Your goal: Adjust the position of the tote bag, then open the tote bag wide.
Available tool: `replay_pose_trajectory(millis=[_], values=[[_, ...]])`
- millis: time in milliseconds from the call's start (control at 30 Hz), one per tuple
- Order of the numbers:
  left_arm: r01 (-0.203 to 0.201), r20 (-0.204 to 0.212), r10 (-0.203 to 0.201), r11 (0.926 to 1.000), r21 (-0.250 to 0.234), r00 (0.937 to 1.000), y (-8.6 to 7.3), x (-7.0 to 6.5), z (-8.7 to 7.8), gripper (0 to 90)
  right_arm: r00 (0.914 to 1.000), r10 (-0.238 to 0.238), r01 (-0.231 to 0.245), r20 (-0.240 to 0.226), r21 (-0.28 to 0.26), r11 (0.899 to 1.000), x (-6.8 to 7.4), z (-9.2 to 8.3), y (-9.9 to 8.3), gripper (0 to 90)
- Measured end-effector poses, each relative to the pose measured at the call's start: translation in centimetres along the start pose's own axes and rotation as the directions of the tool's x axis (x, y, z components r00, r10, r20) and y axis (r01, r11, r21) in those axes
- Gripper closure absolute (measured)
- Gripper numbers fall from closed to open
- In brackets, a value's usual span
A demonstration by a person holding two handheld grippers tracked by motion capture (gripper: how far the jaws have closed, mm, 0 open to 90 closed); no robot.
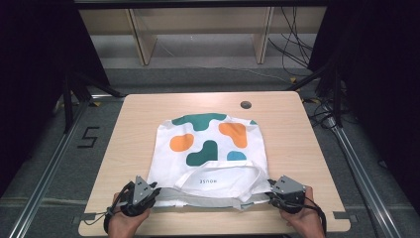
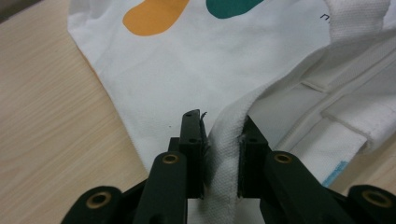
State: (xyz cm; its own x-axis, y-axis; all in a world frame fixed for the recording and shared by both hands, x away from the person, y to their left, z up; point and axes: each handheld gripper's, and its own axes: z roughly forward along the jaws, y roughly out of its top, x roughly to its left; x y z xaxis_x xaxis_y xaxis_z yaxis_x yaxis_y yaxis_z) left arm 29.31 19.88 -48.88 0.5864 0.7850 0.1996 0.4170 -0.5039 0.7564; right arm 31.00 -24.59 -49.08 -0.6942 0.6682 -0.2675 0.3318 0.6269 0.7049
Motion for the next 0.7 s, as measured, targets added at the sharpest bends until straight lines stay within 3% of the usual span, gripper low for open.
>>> replay_pose_trajectory(millis=[33, 100, 167, 233, 267, 300, 400, 500, 533, 567, 600, 667, 700], values=[[0.025, 0.007, -0.025, 0.9997, 0.005, 0.9997, -0.1, -0.1, 0.0, 74.2, 0.9999, 0.017, -0.017, 0.001, -0.002, 1.000, 0.1, 0.0, 0.1, 71.5], [0.013, 0.005, -0.013, 0.9996, 0.026, 0.9999, -0.3, 0.0, 0.0, 72.2, 1.0000, 0.005, -0.005, -0.008, -0.008, 1.000, 0.0, 0.0, 0.1, 72.8], [-0.027, -0.029, 0.030, 0.9964, 0.080, 0.9991, -0.4, -0.1, 0.0, 65.6, 0.9999, 0.015, -0.015, -0.002, -0.021, 1.000, 0.0, -0.3, 0.3, 76.3], [-0.096, -0.039, 0.099, 0.9925, 0.076, 0.9943, -0.3, 0.3, 0.0, 65.2, 1.0000, 0.010, -0.010, -0.001, -0.032, 0.999, 0.1, -0.5, 0.4, 77.4], [-0.096, -0.039, 0.099, 0.9925, 0.076, 0.9943, -0.3, 0.3, 0.0, 65.0, 1.0000, 0.010, -0.010, -0.001, -0.032, 0.999, 0.1, -0.5, 0.4, 77.4], [-0.055, -0.043, 0.060, 0.9939, 0.095, 0.9973, -0.5, -0.1, -0.1, 64.8, 1.0000, -0.002, 0.002, 0.004, -0.037, 0.999, 0.1, -0.7, 0.5, 77.7], [-0.073, -0.064, 0.083, 0.9866, 0.146, 0.9945, -1.2, 0.0, 0.0, 64.4, 1.0000, 0.001, -0.001, 0.005, -0.038, 0.999, 0.2, -0.8, 0.6, 77.9], [-0.055, -0.053, 0.063, 0.9884, 0.142, 0.9966, -1.5, 0.5, -0.2, 64.4, 0.9999, 0.014, -0.014, 0.003, -0.031, 0.999, 0.3, -0.9, 0.5, 77.9], [-0.049, -0.046, 0.056, 0.9899, 0.133, 0.9974, -1.4, 0.7, -0.2, 65.5, 1.0000, -0.006, 0.006, 0.002, -0.037, 0.999, 0.2, -0.8, 0.5, 77.9], [-0.036, -0.040, 0.041, 0.9918, 0.123, 0.9984, -1.4, 0.6, -0.1, 70.4, 1.0000, 0.005, -0.005, 0.001, -0.035, 0.999, 0.3, -0.9, 0.5, 77.9], [-0.060, -0.034, 0.064, 0.9905, 0.124, 0.9974, -1.4, 0.7, -0.1, 72.8, 0.9999, 0.008, -0.008, 0.006, -0.039, 0.999, 0.3, -0.9, 0.6, 77.9], [-0.061, -0.030, 0.066, 0.9894, 0.131, 0.9974, -1.4, 0.7, -0.1, 77.6, 1.0000, 0.000, 0.000, 0.002, -0.044, 0.999, 0.3, -0.9, 0.6, 77.9], [-0.057, -0.033, 0.061, 0.9931, 0.102, 0.9976, -1.3, 0.7, -0.2, 80.0, 1.0000, 0.002, -0.002, 0.002, -0.048, 0.999, 0.3, -0.9, 0.6, 77.9]])
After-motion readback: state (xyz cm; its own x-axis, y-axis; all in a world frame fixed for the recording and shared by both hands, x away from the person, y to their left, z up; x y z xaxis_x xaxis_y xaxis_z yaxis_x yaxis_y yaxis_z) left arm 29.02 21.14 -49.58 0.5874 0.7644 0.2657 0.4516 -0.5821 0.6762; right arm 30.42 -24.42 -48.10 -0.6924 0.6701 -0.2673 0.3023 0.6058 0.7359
